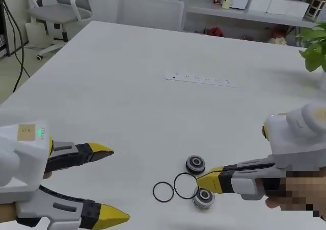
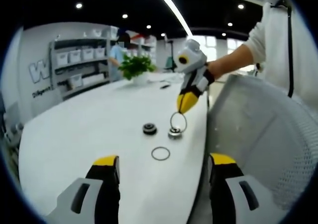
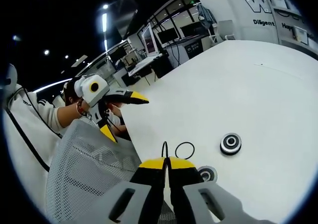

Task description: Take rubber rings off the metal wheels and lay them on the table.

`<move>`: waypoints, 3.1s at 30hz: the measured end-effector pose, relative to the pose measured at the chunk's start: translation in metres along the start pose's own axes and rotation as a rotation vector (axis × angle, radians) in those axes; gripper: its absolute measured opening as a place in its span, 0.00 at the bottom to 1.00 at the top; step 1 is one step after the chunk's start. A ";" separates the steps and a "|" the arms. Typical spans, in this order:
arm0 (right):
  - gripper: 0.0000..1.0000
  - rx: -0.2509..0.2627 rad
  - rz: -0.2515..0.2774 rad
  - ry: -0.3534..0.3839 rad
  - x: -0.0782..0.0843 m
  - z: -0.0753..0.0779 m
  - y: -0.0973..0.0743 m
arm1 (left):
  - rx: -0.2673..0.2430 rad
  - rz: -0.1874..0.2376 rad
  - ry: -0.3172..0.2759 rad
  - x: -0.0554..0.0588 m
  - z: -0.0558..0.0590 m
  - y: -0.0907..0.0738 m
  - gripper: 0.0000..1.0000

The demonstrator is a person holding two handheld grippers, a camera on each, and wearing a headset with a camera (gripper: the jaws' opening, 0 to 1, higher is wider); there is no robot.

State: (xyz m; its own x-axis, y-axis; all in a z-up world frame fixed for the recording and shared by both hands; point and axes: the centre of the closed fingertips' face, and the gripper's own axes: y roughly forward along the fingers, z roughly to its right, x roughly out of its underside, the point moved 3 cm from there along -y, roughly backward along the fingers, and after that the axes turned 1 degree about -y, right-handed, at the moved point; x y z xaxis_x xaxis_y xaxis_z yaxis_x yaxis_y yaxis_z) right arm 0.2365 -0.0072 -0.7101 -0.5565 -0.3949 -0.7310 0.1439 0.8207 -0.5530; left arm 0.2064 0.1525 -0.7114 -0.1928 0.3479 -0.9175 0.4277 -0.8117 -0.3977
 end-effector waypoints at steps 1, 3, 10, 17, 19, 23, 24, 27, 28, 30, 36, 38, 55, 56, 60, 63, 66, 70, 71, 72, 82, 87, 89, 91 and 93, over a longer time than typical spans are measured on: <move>0.00 0.005 0.001 0.004 0.000 0.001 0.000 | -0.003 -0.003 -0.003 0.001 -0.001 0.000 0.74; 0.00 0.008 0.010 0.017 0.000 0.002 0.003 | -0.004 -0.005 -0.009 0.002 -0.003 -0.001 0.74; 0.00 0.000 0.016 0.007 -0.005 -0.007 0.018 | 0.012 0.004 -0.009 0.004 -0.002 0.000 0.75; 0.00 -0.018 -0.001 0.002 -0.003 -0.015 0.034 | 0.020 0.003 -0.010 0.011 -0.003 -0.004 0.75; 0.00 -0.022 -0.006 0.000 -0.002 -0.014 0.036 | 0.020 0.002 -0.011 0.013 -0.004 -0.005 0.75; 0.00 -0.027 -0.008 -0.002 -0.002 -0.013 0.042 | 0.014 0.002 -0.014 0.017 -0.005 -0.008 0.75; 0.00 -0.027 -0.008 -0.003 -0.002 -0.013 0.043 | 0.013 0.003 -0.014 0.017 -0.005 -0.009 0.75; 0.00 -0.030 -0.013 -0.004 -0.002 -0.013 0.047 | 0.013 -0.002 -0.007 0.019 -0.006 -0.012 0.75; 0.00 -0.029 -0.016 -0.006 -0.002 -0.013 0.048 | 0.011 -0.003 -0.006 0.020 -0.007 -0.013 0.75; 0.00 -0.031 -0.021 -0.009 -0.001 -0.013 0.050 | 0.006 0.000 -0.008 0.021 -0.009 -0.015 0.75; 0.00 -0.036 -0.033 -0.009 -0.001 -0.011 0.058 | -0.001 -0.004 -0.007 0.024 -0.016 -0.019 0.75; 0.00 -0.040 -0.037 -0.011 -0.001 -0.010 0.061 | -0.001 -0.001 -0.011 0.024 -0.017 -0.019 0.75; 0.00 -0.058 -0.097 -0.007 0.010 0.002 0.078 | 0.016 -0.006 -0.045 0.038 -0.022 -0.006 0.75; 0.00 -0.059 -0.102 -0.005 0.012 0.003 0.080 | 0.015 -0.006 -0.046 0.038 -0.022 -0.006 0.75; 0.00 -0.054 -0.123 -0.014 0.016 0.005 0.085 | 0.006 -0.008 -0.054 0.039 -0.025 -0.006 0.75; 0.00 -0.041 -0.141 -0.036 0.020 0.009 0.087 | 0.004 -0.010 -0.061 0.040 -0.026 -0.005 0.75; 0.00 -0.022 -0.146 -0.041 0.021 0.014 0.088 | 0.004 -0.014 -0.058 0.041 -0.025 -0.005 0.75; 0.00 0.014 -0.146 -0.062 0.022 0.021 0.088 | 0.003 -0.004 -0.045 0.039 -0.025 -0.006 0.74; 0.00 0.024 -0.152 -0.075 0.023 0.023 0.088 | 0.002 -0.001 -0.046 0.038 -0.025 -0.006 0.74; 0.00 0.029 -0.153 -0.078 0.024 0.024 0.088 | 0.000 0.002 -0.047 0.037 -0.026 -0.006 0.74; 0.02 0.082 -0.150 -0.091 0.023 0.033 0.083 | 0.006 0.003 -0.035 0.036 -0.021 -0.008 0.74; 0.03 0.091 -0.149 -0.101 0.022 0.033 0.081 | 0.003 0.001 -0.032 0.035 -0.021 -0.009 0.74; 0.04 0.093 -0.147 -0.104 0.021 0.033 0.078 | 0.000 0.005 -0.028 0.034 -0.021 -0.011 0.74; 0.04 0.094 -0.141 -0.099 0.021 0.033 0.076 | -0.001 0.008 -0.028 0.033 -0.021 -0.012 0.74; 0.04 0.096 -0.146 -0.093 0.022 0.034 0.074 | -0.004 0.010 -0.030 0.033 -0.021 -0.013 0.73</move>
State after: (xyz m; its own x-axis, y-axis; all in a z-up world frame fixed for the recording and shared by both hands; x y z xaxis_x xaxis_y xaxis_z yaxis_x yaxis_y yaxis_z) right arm 0.2631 0.0310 -0.7806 -0.4996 -0.5473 -0.6715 0.1467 0.7105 -0.6882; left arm 0.2131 0.1839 -0.7364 -0.2145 0.3253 -0.9210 0.4335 -0.8133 -0.3882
